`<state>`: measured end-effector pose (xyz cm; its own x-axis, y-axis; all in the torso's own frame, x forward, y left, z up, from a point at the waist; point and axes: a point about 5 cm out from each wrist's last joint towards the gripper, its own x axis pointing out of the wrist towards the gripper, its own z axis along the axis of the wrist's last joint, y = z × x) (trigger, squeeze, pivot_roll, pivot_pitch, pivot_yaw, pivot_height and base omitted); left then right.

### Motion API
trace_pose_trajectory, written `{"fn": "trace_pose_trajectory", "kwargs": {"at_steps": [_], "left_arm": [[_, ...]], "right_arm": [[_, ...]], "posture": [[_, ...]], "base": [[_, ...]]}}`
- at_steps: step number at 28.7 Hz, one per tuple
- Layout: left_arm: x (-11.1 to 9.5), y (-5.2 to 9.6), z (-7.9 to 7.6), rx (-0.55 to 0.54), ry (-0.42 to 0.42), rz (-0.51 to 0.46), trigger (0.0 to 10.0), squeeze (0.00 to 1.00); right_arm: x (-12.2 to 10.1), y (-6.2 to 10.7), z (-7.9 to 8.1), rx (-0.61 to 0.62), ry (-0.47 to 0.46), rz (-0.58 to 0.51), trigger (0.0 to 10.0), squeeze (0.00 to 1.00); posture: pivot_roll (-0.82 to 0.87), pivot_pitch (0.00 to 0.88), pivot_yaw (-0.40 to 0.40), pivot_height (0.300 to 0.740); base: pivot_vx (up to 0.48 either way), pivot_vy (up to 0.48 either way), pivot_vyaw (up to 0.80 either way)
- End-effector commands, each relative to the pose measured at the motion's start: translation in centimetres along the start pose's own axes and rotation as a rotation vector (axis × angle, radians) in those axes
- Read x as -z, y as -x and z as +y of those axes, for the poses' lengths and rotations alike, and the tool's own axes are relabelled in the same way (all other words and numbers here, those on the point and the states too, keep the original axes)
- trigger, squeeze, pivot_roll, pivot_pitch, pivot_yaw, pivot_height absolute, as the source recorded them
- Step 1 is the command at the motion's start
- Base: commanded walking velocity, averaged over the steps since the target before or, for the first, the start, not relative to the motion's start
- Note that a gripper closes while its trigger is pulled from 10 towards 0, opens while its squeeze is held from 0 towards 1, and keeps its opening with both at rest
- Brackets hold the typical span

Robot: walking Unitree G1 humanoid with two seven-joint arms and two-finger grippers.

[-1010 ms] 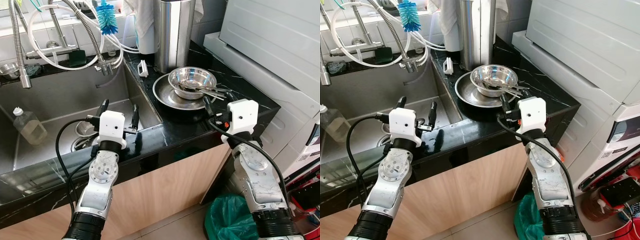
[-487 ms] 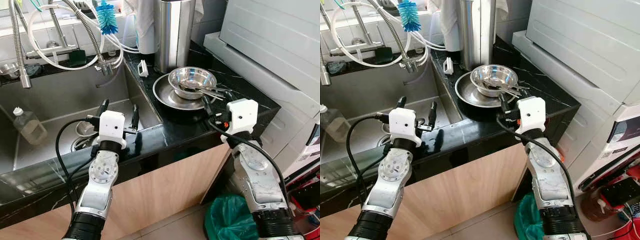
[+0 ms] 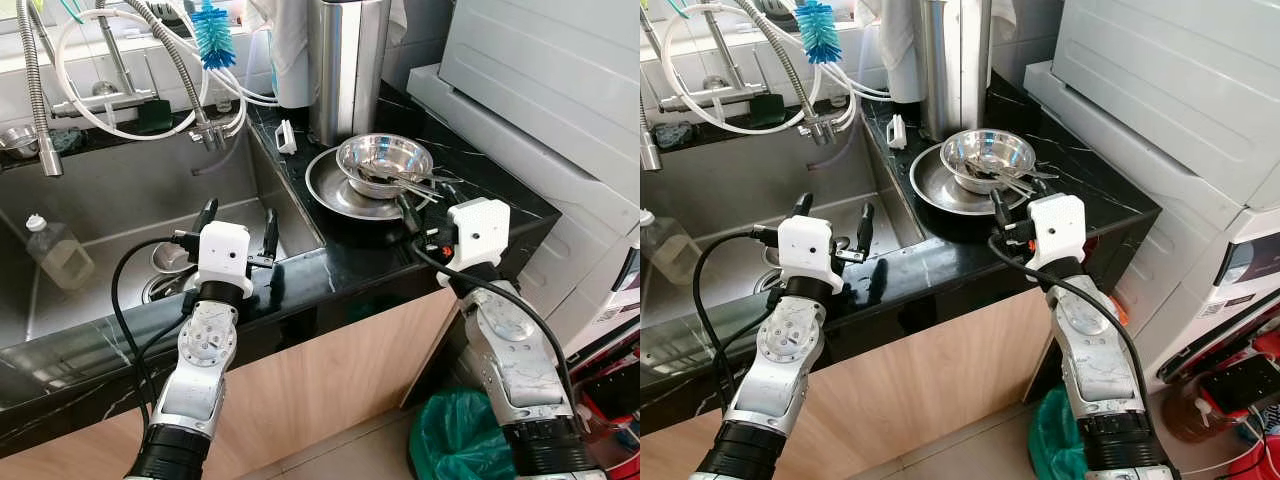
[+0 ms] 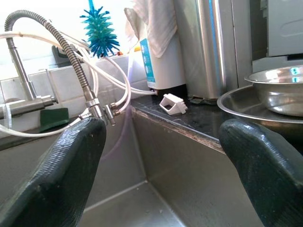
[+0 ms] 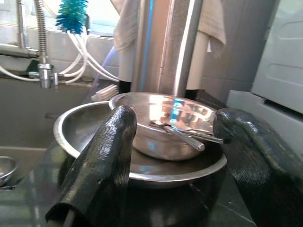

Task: Kitchen organization

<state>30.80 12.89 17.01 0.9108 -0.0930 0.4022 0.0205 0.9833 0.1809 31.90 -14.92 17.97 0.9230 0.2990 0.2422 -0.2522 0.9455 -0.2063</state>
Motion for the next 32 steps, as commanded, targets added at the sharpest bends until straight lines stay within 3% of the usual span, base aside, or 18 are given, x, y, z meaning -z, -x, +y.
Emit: {"fn": "trace_pose_trajectory", "kwargs": {"at_steps": [1, 26, 32], "left_arm": [[-0.3, -0.1, 0.1, -0.008, -0.004, -0.009, 10.0, 0.00], [-0.3, -0.1, 0.0, -0.005, -0.006, -0.010, 10.0, 0.00], [-0.3, -0.1, 0.0, -0.003, -0.007, -0.008, 10.0, 0.00]], "right_arm": [[-0.7, -0.1, 0.5, -0.025, 0.003, -0.029, 10.0, 0.00], [-1.7, -0.2, 1.9, -0.131, -0.008, -0.086, 10.0, 0.00], [-1.5, -0.2, 1.3, -0.081, 0.002, -0.078, 10.0, 0.00]], "posture": [[0.04, 0.063, 0.022, 0.740], [0.04, 0.060, 0.021, 0.740], [0.04, 0.061, 0.023, 0.740]], "base": [[0.000, 0.000, 0.00], [0.000, 0.000, 0.00], [0.000, 0.000, 0.00]]}}
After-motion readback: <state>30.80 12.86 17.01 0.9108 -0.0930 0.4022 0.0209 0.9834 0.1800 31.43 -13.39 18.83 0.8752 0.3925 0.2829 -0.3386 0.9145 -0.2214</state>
